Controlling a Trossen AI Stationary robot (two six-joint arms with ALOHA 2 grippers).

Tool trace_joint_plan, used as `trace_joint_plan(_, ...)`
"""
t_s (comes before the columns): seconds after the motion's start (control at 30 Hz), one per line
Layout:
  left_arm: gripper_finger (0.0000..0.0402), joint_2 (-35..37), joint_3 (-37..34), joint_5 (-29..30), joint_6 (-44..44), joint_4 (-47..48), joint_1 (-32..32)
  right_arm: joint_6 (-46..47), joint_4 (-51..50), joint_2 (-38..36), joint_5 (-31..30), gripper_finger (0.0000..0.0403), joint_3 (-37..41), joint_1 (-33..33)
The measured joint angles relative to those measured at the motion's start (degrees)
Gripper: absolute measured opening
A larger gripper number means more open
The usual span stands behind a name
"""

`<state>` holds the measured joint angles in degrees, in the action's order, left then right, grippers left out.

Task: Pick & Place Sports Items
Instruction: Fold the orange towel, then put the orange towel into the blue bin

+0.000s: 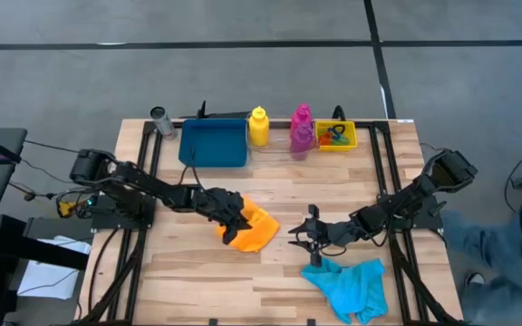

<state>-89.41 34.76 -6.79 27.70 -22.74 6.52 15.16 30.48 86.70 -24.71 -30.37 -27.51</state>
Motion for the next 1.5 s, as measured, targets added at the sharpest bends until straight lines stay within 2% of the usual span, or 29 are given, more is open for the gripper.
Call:
trace_joint_plan(0.27,0.0067,-0.32,0.02,0.10,0.02,-1.99,0.81,0.00,0.04,0.00,0.00,0.0138,-0.01,-0.01)
trace_joint_plan(0.63,0.0181,-0.30,0.02,0.07,-0.42,-3.37,3.54,0.00,0.15,0.00,0.01,0.0138,0.00,-0.02)
trace_joint_plan(0.8,0.0224,-0.16,0.02,1.01,-0.74,-5.06,3.14,0.00,0.20,0.00,0.02,0.0138,0.00,-0.02)
trace_joint_plan(0.93,0.0243,1.69,0.02,1.45,-0.81,-4.32,1.03,0.00,0.20,0.00,0.02,0.0138,0.00,-0.02)
trace_joint_plan(1.03,0.0251,4.06,0.02,1.67,-0.91,1.13,-1.46,0.00,0.20,-0.01,0.02,0.0138,-0.01,-0.02)
trace_joint_plan(1.23,0.0251,9.42,0.00,2.21,-0.13,17.88,-6.25,0.00,0.20,-0.02,0.02,0.0138,0.00,-0.02)
trace_joint_plan(1.5,0.0251,9.46,0.00,3.81,3.65,29.84,-6.49,0.00,0.20,0.00,0.02,0.0138,0.00,0.00)
